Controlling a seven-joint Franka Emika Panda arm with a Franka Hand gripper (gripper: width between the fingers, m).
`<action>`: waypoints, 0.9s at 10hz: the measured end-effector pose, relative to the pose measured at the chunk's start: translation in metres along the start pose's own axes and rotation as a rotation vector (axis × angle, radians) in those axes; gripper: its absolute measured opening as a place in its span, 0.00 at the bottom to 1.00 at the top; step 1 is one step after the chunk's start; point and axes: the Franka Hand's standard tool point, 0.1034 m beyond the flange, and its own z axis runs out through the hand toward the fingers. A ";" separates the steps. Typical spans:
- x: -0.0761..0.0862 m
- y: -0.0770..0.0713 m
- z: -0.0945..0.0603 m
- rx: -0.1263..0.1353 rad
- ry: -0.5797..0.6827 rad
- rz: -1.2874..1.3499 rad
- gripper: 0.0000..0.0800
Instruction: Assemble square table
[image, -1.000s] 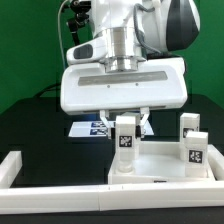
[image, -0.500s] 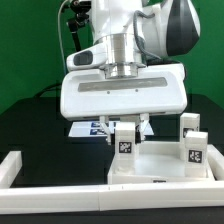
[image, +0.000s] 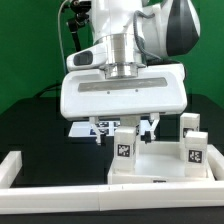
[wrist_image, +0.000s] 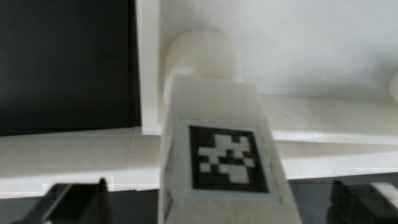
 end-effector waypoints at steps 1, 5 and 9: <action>0.000 0.000 0.000 0.000 0.000 0.000 0.80; 0.000 0.000 0.000 0.000 0.000 0.000 0.81; -0.003 -0.002 0.001 0.008 -0.023 0.024 0.81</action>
Offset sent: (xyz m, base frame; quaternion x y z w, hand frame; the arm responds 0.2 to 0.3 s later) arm 0.0000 0.0000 0.0000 0.0000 0.0000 0.0000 1.0000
